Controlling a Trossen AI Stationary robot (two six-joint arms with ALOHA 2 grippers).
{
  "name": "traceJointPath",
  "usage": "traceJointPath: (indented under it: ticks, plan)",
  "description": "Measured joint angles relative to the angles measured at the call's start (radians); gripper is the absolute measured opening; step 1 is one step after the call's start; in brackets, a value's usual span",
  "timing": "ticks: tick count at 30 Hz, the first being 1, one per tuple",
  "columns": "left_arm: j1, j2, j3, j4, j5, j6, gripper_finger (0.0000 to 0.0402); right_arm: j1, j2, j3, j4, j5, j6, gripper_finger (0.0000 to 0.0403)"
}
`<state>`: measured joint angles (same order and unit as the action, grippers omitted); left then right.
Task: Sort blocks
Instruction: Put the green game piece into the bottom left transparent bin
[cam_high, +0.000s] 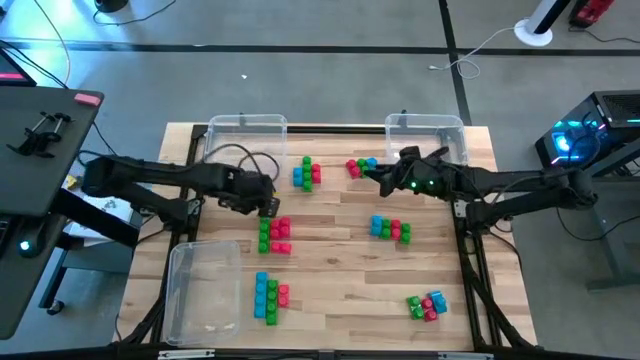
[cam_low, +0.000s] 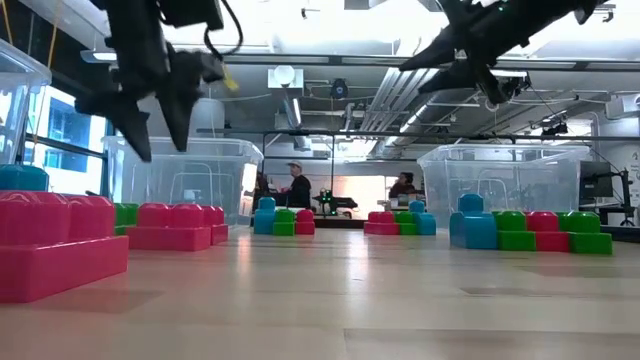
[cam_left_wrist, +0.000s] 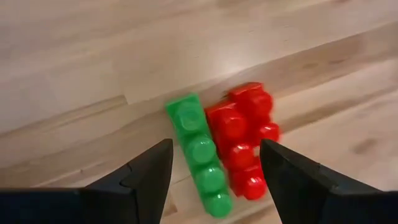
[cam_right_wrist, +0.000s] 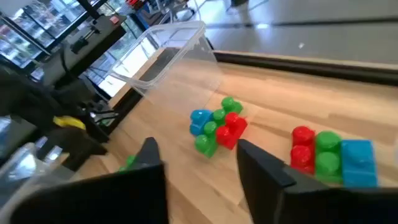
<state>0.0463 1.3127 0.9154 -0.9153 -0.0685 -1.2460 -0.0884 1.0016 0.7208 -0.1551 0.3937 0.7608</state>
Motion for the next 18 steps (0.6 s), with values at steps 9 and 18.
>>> traceJointPath:
  ticks: [9, 18]
  plan:
    - [-0.05, 0.194, 0.0, 0.013, -0.072, -0.139, 0.023, -0.043, 0.0, 0.0, -0.003, -0.075, -0.028, 0.0194]
    - [-0.033, 0.293, 0.0, 0.094, -0.067, -0.113, 0.023, -0.043, 0.0, 0.0, -0.006, -0.076, -0.054, 0.0194]
